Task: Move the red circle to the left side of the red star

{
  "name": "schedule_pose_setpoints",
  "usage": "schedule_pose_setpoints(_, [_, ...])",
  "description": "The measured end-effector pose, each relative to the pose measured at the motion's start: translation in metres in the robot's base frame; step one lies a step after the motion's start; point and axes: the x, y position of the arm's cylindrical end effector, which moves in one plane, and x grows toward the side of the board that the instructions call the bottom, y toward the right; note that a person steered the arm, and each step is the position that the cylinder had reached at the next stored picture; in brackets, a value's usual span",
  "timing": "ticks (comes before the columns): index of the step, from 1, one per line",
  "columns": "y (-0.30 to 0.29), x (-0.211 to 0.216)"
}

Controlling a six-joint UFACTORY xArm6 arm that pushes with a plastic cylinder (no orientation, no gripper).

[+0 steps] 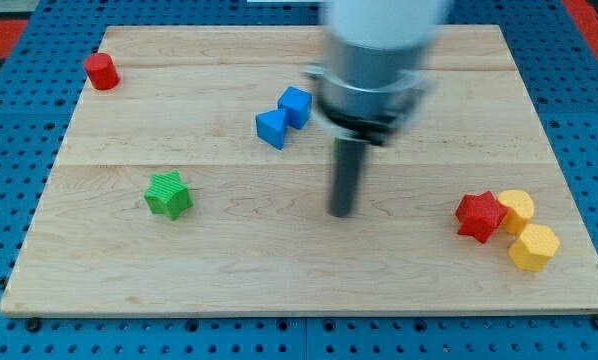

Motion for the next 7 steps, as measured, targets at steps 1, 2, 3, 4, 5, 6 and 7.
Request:
schedule_pose_setpoints(1, [-0.148,-0.023])
schedule_pose_setpoints(2, [-0.202,-0.107])
schedule_pose_setpoints(3, [-0.200,-0.182])
schedule_pose_setpoints(4, [-0.253,-0.256])
schedule_pose_setpoints(5, [-0.308,-0.256])
schedule_pose_setpoints(6, [-0.258,-0.196])
schedule_pose_setpoints(7, [-0.189,-0.150])
